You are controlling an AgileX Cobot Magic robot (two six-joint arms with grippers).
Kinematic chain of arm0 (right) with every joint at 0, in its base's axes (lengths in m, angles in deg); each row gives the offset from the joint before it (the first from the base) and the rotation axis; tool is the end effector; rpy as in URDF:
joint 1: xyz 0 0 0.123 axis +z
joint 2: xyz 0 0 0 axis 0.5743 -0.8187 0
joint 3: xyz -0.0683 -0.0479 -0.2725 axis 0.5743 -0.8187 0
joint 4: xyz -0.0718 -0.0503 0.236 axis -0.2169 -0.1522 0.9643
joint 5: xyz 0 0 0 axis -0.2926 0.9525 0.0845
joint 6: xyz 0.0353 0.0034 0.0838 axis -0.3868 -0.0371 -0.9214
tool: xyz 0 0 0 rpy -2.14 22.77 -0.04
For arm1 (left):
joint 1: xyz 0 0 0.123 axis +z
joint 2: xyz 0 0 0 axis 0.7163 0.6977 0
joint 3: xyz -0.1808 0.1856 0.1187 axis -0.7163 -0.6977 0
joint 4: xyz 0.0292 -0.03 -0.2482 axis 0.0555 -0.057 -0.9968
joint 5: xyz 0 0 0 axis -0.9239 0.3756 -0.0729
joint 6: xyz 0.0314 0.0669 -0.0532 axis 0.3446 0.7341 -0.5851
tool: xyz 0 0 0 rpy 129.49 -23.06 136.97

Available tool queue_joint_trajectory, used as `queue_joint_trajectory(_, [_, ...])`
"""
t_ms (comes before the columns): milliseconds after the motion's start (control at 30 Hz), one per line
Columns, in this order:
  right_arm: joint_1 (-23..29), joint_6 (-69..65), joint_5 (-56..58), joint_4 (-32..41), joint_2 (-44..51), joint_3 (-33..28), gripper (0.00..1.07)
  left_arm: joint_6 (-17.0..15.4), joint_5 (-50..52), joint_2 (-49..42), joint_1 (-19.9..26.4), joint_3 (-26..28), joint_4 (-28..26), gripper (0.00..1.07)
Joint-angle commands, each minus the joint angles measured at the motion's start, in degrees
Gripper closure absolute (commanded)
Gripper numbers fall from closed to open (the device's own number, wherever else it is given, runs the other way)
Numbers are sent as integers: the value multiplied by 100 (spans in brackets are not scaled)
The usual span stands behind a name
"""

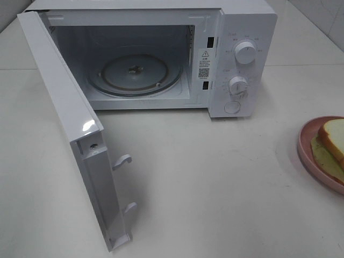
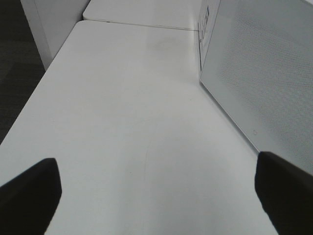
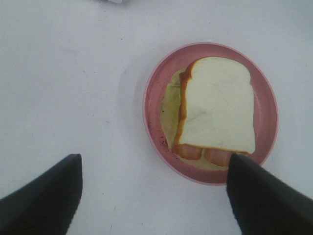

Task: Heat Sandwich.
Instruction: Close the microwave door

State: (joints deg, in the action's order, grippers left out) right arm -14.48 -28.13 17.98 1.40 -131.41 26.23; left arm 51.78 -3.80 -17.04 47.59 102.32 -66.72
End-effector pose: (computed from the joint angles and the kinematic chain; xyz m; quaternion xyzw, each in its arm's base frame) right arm 0.1518 0.0335 0.3176 -0.1274 0.9348 -0.0573 0.3265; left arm -0.0048 -0.0006 0.2790 -0.0444 0.8459 -0.0134 0.5313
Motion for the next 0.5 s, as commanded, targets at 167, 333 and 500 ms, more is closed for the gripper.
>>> queue_joint_trajectory(167, [11,132,602,138,882,23,31,0,46,-132,17,-17,-52,3])
queue_joint_trajectory(333, [11,132,900,143,1312,23,31,0,46,-132,17,-17,-52,3])
queue_joint_trajectory(500, [11,132,1152,143,1593,23,31,0,46,-132,17,-17,-52,3])
